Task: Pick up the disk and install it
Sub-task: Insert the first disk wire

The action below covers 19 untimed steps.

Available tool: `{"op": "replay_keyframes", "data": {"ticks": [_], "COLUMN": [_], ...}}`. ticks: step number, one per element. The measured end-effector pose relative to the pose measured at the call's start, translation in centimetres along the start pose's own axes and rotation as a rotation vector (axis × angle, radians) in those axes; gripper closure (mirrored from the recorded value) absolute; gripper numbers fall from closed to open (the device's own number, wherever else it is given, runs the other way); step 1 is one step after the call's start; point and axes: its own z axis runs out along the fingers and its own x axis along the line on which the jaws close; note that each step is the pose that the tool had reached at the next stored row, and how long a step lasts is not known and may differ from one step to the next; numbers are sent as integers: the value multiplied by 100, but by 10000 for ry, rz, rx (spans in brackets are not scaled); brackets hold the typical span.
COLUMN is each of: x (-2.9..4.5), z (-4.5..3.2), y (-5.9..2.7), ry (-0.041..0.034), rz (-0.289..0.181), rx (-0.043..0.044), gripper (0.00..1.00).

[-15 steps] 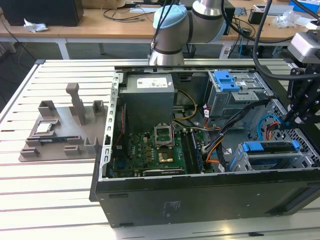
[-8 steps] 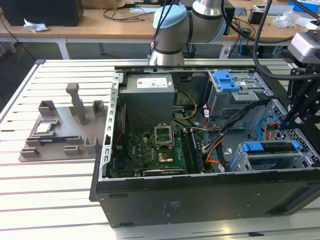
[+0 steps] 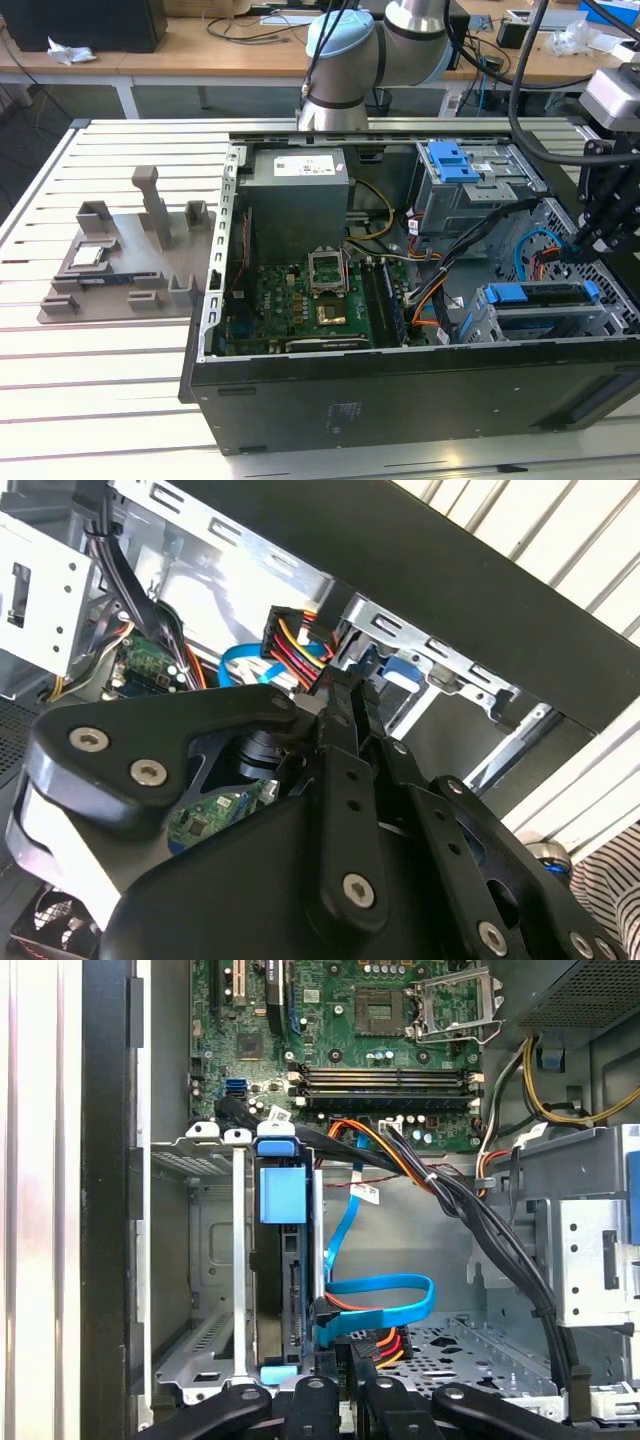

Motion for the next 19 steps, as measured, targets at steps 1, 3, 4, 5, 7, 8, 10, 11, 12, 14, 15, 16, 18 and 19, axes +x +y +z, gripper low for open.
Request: {"op": "replay_keyframes", "data": {"ticks": [1, 3, 4, 5, 7, 8, 10, 11, 12, 14, 15, 16, 18, 19], "x": [14, 39, 52, 67, 97, 111, 139, 149, 158, 176, 188, 196, 217, 218], "z": [1, 0, 1, 2, 3, 4, 7, 11, 15, 26, 33, 37, 50, 60], "y": [1, 5, 7, 12, 20, 23, 28, 29, 30, 31, 33, 38, 57, 59], "ry": [-1, -1, 0, -1, 1, 1, 0, -1, 0, 0, 0, -1, -2, -1], "rz": [0, 1, 0, 0, 0, 0, 1, -1, -1, 0, 1, 1, 0, 0], "rx": [-1, 0, 0, 0, 0, 0, 0, -1, 0, 0, 0, 0, 0, 0], "gripper": [83, 83, 83, 83, 83, 83, 83, 83, 83, 83, 83, 83, 83, 83]}}
